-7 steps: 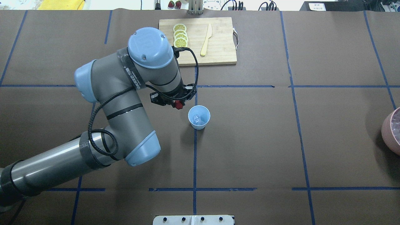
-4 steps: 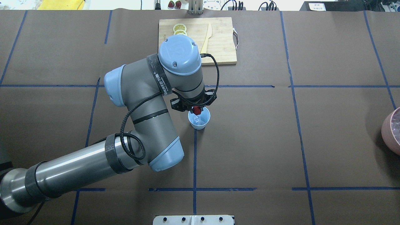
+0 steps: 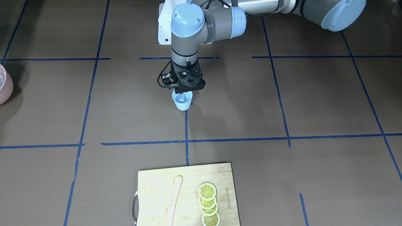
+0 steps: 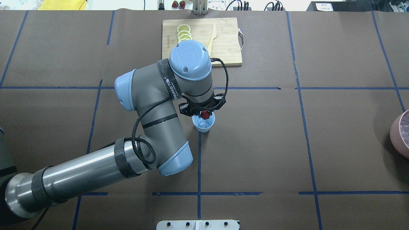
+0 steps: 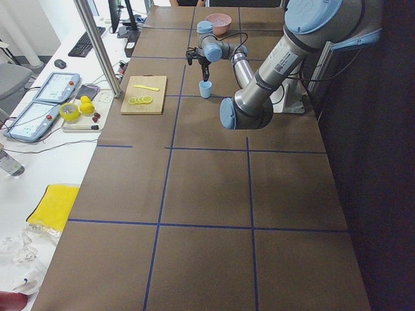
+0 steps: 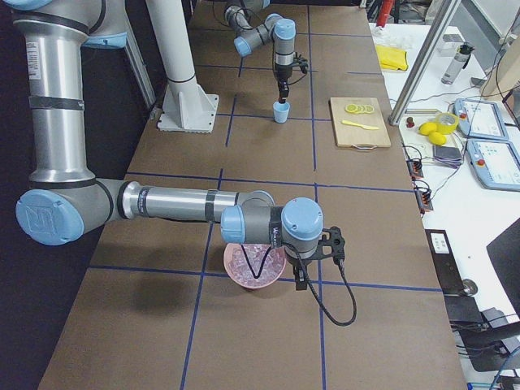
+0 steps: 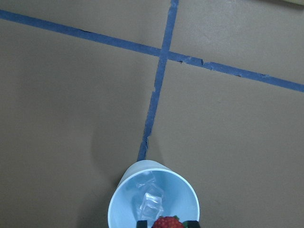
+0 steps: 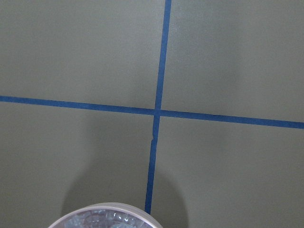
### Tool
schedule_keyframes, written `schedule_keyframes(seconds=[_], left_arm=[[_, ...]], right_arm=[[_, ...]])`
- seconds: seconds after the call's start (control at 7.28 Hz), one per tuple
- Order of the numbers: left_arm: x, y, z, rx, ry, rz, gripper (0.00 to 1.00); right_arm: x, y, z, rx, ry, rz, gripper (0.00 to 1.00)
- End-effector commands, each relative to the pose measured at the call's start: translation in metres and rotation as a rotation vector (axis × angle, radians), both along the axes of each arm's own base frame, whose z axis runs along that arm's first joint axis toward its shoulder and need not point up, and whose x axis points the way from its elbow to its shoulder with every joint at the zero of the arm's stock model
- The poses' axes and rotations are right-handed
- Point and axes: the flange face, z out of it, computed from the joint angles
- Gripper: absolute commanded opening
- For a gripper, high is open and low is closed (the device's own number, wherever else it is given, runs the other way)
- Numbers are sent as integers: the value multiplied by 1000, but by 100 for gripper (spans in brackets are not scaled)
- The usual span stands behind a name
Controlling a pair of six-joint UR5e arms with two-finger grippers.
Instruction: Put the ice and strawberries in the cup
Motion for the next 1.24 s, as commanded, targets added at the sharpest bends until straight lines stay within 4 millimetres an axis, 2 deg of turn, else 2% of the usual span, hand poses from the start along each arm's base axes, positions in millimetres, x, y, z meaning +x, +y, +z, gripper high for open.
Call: schedule_keyframes(seconds=[0.0,0.27,0.41,0.69,0.96,1.1], left_arm=[[-4,0,-1,1,4,-4,100],[-8,-3,-2,1,3,-12,100],[-25,-22,11,-2,-13,-37,100],[-88,-41,62,90,-68,-3,100],[-171,-88,95,127,-134,68,100],[-215,-102,131,147,-149,101,100]], right_arm=[[0,0,2,-3,2,0,99],[0,0,3,-5,3,0,99],[0,0,2,0,5,-2,99],[-1,2,5,-3,8,-4,99],[-1,0,4,-1,6,-4,99],[-1,0,5,0,8,-6,99]])
